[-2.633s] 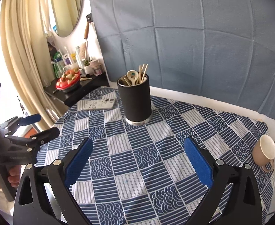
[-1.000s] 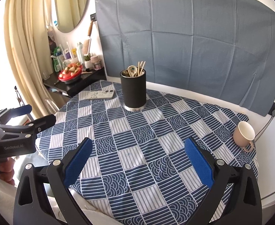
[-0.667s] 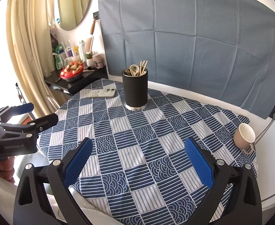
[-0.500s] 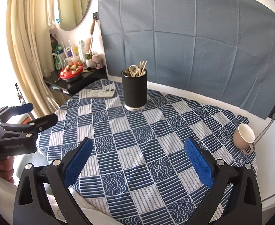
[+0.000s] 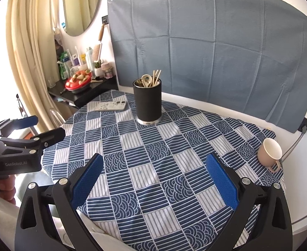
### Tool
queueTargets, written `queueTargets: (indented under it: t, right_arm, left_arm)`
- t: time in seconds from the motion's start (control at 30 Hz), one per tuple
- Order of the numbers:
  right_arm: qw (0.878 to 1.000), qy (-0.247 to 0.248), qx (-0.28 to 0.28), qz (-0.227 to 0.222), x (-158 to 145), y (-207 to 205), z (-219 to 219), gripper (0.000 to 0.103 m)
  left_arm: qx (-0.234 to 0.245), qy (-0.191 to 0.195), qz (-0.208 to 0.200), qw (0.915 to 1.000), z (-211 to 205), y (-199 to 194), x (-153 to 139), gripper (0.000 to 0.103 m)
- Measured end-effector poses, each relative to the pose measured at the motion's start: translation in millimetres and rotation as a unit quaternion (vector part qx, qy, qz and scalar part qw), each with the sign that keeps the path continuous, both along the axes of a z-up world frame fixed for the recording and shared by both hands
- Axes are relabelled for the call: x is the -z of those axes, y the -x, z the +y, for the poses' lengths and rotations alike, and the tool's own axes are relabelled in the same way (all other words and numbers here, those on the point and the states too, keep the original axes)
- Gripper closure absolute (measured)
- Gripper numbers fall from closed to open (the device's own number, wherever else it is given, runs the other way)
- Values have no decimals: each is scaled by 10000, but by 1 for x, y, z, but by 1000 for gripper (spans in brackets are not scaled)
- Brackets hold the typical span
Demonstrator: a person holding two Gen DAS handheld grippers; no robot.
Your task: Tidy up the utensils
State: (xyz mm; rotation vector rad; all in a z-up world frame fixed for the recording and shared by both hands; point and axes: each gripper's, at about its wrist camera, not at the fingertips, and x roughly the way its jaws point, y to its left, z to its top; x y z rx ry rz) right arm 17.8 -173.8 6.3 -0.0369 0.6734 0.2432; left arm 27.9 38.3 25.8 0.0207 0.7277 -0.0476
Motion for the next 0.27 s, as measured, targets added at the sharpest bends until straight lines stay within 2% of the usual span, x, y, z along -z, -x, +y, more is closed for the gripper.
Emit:
queueTargets:
  t: [0.27]
  right_arm:
    - [10000,-50,15,16,1,1,-4,9]
  left_arm:
    - [-98,-160,-93,9998,-1,1,-2,6]
